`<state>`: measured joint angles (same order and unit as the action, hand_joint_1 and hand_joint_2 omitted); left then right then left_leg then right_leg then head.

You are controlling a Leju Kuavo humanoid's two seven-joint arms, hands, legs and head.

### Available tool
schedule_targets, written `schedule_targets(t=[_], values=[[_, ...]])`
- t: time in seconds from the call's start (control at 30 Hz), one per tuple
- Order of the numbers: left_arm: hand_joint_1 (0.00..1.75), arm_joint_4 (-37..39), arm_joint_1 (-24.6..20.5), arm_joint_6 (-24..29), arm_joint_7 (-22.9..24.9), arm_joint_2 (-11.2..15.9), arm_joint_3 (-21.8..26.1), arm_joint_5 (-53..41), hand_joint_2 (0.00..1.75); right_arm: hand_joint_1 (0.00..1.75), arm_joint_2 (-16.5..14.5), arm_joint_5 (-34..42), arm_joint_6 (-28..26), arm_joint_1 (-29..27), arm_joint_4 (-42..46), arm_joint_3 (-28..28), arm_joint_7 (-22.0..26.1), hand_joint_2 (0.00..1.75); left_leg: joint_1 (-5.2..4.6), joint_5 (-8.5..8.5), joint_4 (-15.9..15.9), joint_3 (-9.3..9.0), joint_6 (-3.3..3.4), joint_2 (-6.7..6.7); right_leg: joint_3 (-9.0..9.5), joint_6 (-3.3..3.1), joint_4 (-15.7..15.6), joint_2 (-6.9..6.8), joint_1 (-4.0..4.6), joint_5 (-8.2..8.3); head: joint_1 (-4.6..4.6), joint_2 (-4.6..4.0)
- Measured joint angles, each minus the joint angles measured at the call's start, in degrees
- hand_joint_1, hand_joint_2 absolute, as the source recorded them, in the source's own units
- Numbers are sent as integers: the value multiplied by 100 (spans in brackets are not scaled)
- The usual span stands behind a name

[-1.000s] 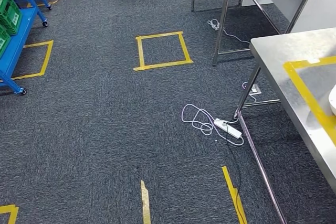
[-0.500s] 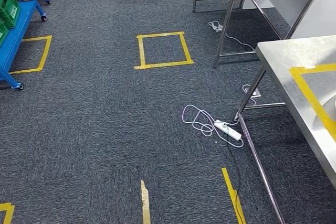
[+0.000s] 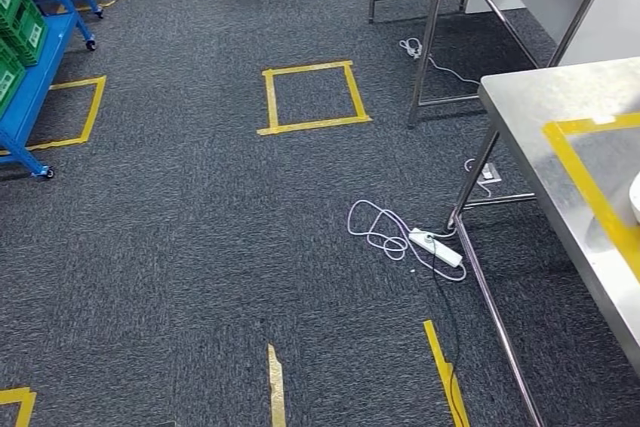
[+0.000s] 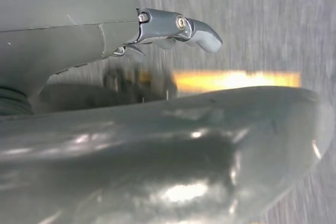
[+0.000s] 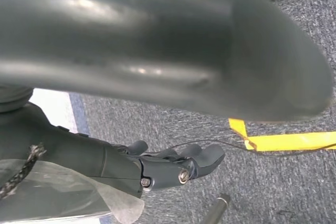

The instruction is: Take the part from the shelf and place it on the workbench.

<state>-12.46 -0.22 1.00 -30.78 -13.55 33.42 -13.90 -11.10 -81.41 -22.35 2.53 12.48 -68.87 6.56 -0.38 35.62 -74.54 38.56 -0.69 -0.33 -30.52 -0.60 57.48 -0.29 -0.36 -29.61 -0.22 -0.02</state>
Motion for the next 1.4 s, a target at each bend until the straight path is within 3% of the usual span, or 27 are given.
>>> schedule_targets(t=[0.03, 0.1, 0.17, 0.27, 0.33, 0.43, 0.47, 0.5, 0.53, 0.6, 0.63, 0.7, 0.83, 0.87, 0.93, 0.97, 1.0, 1.03, 1.07, 1.13, 1.17, 1.23, 1.33, 1.4], values=[[0, 1, 9, -300, 39, 8, 0, -17, 0, 0, -1, -22, 10, 0, 0, 0, 11, 0, -1, -158, 166, -77, 21, 0, 11, -3, 0, 1, 7, -3, 1, 0], [0, 1, 16, -685, 214, 27, -2, -80, 0, 0, -3, -66, 39, 3, -1, 1, 27, 0, -17, -570, 929, -436, 90, 4, 38, 2, 0, 6, 22, -14, 3, 0], [0, 2, 14, -804, 456, 46, -4, -143, 0, 0, -4, -107, 80, 9, -1, 3, 32, 0, -45, -746, 1520, -702, 152, 12, 35, 27, 7, 5, 38, -27, 5, 0], [0, 4, 26, -849, 711, 68, -4, -163, 0, 0, -4, -172, 130, 14, -2, 14, 4, 0, -54, -731, 1699, -748, 203, 9, -5, 101, 5, -16, 33, -46, 7, 0], [0, 5, 30, -849, 819, 70, -2, -147, 0, 0, -4, -274, 175, 20, -2, 33, -104, 0, -34, -729, 1795, -810, 258, 7, -109, 153, 181, -11, 22, -151, 17, -1], [0, 5, 28, -881, 955, 69, 2, -131, 0, 0, -1, -550, 354, 2, -2, 140, -469, 0, -30, -641, 1841, -896, 323, 8, -690, 208, 1207, 11, 7, -520, 40, 0], [0, 5, 29, -898, 985, 71, 4, -138, 0, 0, 1, -606, 410, -17, -2, 182, -564, 0, -32, -599, 1839, -931, 330, 7, -886, 225, 1508, 12, 3, -565, 43, 0], [0, 5, 30, -913, 1008, 73, 5, -146, 0, 0, 2, -632, 453, -38, -2, 215, -619, 0, -33, -566, 1838, -978, 326, 5, -993, 240, 1628, 12, -2, -511, 41, 0], [0, 5, 32, -920, 1023, 75, 7, -155, 0, 0, 3, -641, 485, -56, -2, 238, -641, 0, -30, -530, 1836, -1039, 312, 2, -978, 250, 1511, 12, -8, -341, 43, 0], [0, 5, 39, -921, 1040, 78, 10, -167, 0, 0, 5, -651, 516, -73, -3, 277, -658, 0, -21, -435, 1839, -1182, 263, -2, -697, 268, 850, 11, -28, 93, 44, -1], [0, 5, 39, -922, 1045, 81, 11, -169, 0, 0, 6, -655, 525, -72, -4, 297, -662, 0, -25, -374, 1832, -1232, 232, -3, -513, 267, 513, 12, -31, 197, 50, -1], [0, 5, 40, -924, 1050, 88, 13, -172, 0, 0, 7, -658, 533, -66, -8, 320, -668, 0, -38, -287, 1834, -1271, 174, -2, -303, 206, 192, 17, -18, 119, 41, -2], [0, 6, 18, -762, 1091, 93, 14, -190, 0, 0, 8, -665, 541, -90, -8, 346, -696, 0, -33, -137, 1682, -1324, 84, 4, -80, 41, 75, 9, -23, -38, -15, -1], [0, 7, 5, -650, 1142, 93, 15, -189, 0, 0, 8, -666, 544, -86, -8, 352, -703, 0, -24, -53, 1413, -1197, 54, 8, 14, 8, 47, 4, -32, -76, -26, -1], [0, 15, -6, -450, 1253, 91, 22, -179, 0, 0, 9, -663, 546, -70, -8, 358, -713, 0, -5, 122, 570, -652, 8, 14, 178, -22, 3, 7, -29, -177, -51, -2], [0, 19, -1, -389, 1286, 90, 29, -178, 0, 0, 9, -658, 546, -66, -8, 360, -715, 0, 1, 142, 187, -333, 0, 14, 263, -18, -8, 14, -28, -241, -48, -2], [0, 22, 7, -360, 1299, 90, 36, -184, 0, 0, 10, -653, 546, -70, -7, 360, -715, 0, 3, 59, -26, -86, 5, 14, 359, -10, -14, 23, -27, -314, -50, -2], [0, 22, 14, -338, 1303, 90, 41, -193, 0, 0, 11, -648, 545, -77, -7, 360, -715, 0, 0, -153, -27, 65, 22, 14, 468, -4, -17, 32, -27, -394, -48, -2], [0, 22, 19, -322, 1302, 91, 46, -205, 0, 0, 11, -646, 545, -80, -7, 359, -715, 0, -7, -492, 185, 122, 51, 13, 594, 0, -19, 40, -27, -483, -49, -2], [0, 24, 27, -293, 1301, 95, 63, -219, 0, 0, 11, -650, 545, -72, -9, 358, -720, 0, -45, -1087, 713, 70, 123, 9, 774, 18, -34, 56, -24, -652, -39, -3], [0, 25, 28, -286, 1300, 97, 78, -222, 0, 0, 11, -654, 545, -60, -10, 359, -723, 0, -67, -1221, 902, 25, 163, 11, 819, 42, -49, 65, -25, -713, -38, -3], [0, 27, 21, -273, 1298, 98, 105, -221, 0, 0, 10, -655, 545, -39, -11, 360, -732, 0, -102, -1164, 1016, -16, 237, 16, 836, 105, -104, 58, -23, -765, -36, -3], [0, 27, 14, -268, 1292, 85, 121, -219, 0, 0, 10, -652, 543, -24, -11, 361, -739, 0, -71, -1004, 1369, -207, 333, 10, 857, 175, -137, 9, -12, -853, -24, -2], [0, 27, 15, -272, 1291, 70, 129, -222, 0, 0, 11, -652, 540, -10, -11, 362, -739, 0, -33, -945, 1570, -361, 351, 8, 563, 206, 364, 15, -12, -1062, -7, -2]])
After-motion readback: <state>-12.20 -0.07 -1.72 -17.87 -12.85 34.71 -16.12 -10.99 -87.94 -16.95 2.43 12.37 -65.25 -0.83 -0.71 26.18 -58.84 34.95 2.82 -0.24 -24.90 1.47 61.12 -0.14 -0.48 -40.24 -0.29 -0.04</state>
